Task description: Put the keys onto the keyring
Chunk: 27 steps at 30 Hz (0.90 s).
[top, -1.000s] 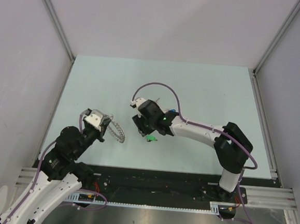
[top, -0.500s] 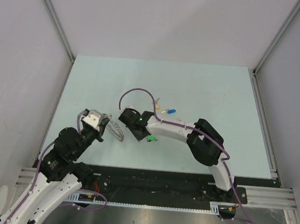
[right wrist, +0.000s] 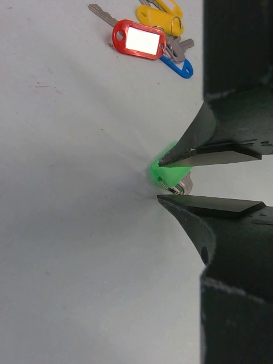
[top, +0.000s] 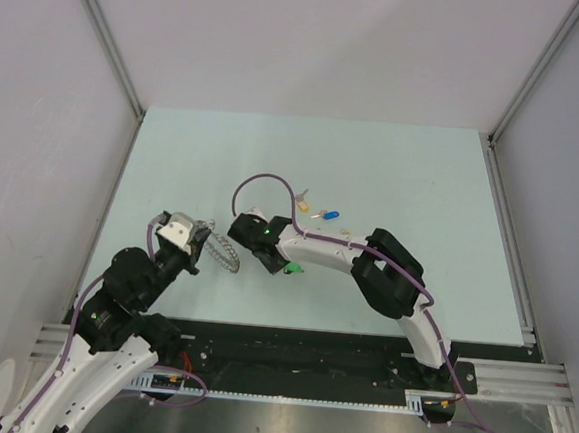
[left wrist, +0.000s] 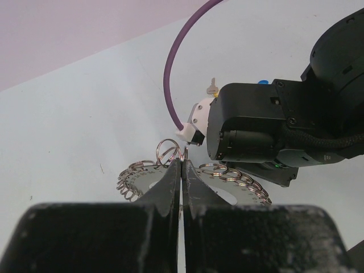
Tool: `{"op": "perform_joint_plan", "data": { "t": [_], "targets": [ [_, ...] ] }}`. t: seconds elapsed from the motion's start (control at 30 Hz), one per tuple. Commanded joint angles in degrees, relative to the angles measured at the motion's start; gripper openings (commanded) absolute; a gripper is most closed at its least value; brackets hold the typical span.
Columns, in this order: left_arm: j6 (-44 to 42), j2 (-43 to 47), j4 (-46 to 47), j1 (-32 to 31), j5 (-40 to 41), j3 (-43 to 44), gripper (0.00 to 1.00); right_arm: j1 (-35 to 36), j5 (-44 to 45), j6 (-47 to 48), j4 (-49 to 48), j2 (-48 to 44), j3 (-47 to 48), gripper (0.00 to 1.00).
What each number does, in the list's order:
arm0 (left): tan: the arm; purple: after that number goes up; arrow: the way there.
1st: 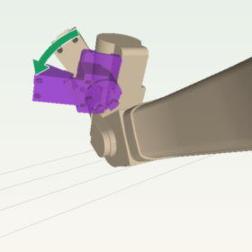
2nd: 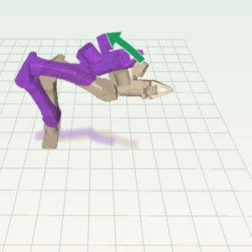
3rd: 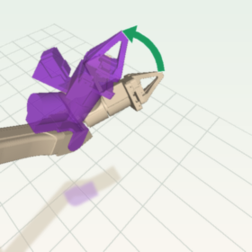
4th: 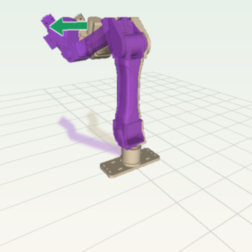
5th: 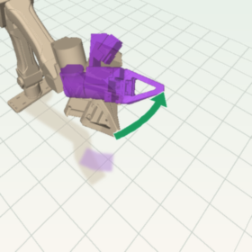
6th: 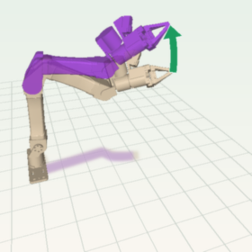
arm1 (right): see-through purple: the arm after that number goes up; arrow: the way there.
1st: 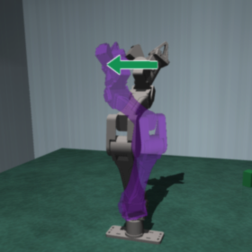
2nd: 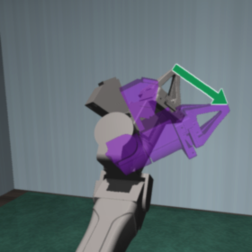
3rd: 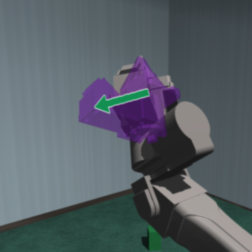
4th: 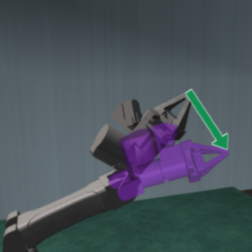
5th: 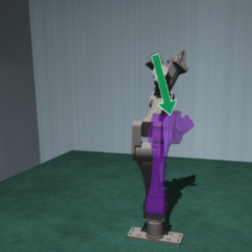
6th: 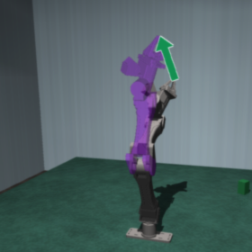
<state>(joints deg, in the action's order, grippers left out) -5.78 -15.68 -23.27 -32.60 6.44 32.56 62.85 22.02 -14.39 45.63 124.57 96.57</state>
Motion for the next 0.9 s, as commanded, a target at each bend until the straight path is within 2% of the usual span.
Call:
{"op": "perform_joint_plan", "data": {
  "t": [0.0,0.3,0.57,0.73,0.87],
  "targets": [
    [1.5,0.7,3.5,0.2,-0.2,0.1,0.01,0.2,0.5,-0.5,0.2,0.8,2.6,0.3],
    [1.4,0.5,3.5,0.2,-0.5,0.1,0.01,0.1,0.5,-0.2,-0.5,0.8,2.9,0.25],
    [1.4,0.2,3.4,0.2,-0.6,0.1,0.01,0.1,0.9,-0.1,-0.5,0.6,2.9,0.14],
    [1.4,0.1,3.5,0.2,-0.6,0.1,0.01,0.2,1.4,0.2,-1.4,-1.3,1.4,0.0],
    [1.4,0.0,3.4,0.2,-0.6,0.1,0.01,0.2,1.0,1.3,-5.4,-5.4,-3.4,0.0]
  ]
}}
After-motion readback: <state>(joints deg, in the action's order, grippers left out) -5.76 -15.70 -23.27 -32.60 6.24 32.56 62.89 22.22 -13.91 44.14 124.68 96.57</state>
